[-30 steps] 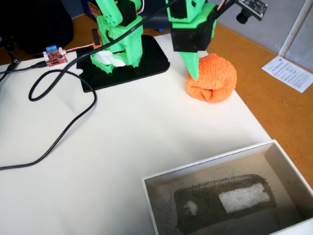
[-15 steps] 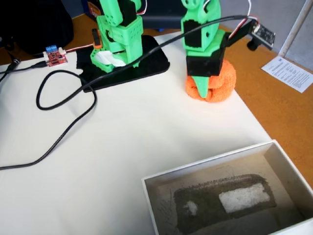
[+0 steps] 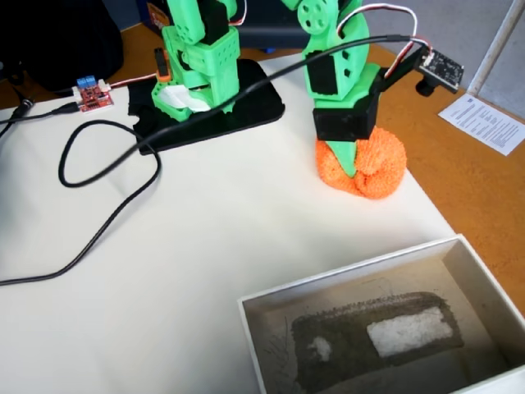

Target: Remove orange objects from table

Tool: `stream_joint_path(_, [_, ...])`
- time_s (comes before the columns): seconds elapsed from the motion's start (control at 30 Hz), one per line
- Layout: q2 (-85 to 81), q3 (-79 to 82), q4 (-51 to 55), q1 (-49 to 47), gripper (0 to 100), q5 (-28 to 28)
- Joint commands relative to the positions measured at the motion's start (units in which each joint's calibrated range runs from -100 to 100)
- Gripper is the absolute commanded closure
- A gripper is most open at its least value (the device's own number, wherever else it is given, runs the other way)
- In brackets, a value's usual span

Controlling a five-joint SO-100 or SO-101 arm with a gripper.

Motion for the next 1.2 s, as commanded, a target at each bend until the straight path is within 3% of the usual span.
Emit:
stream_joint_path(0.0, [-6.4, -5.0, -0.6, 1.4, 100, -1.7])
stream_joint_path(0.2, [-12.2, -27.5, 6.3, 10.5, 100, -2.8])
stream_joint_path(0.37, [-3.6, -48.8, 15.1, 24.4, 100, -4.1])
stream_joint_path(0.6, [8.4, -50.2, 14.7, 36.1, 100, -3.6])
stream_joint_path(0.83, [9.6, -51.6, 4.6, 36.1, 100, 0.1])
stream_joint_path(0.9, [12.4, -59.0, -0.2, 33.6, 100, 0.5])
stream_joint_path(1.03, [17.0, -68.1, -0.4, 30.2, 100, 1.0])
stream_joint_path(1.17, [17.2, -64.0, -0.4, 28.1, 100, 2.1])
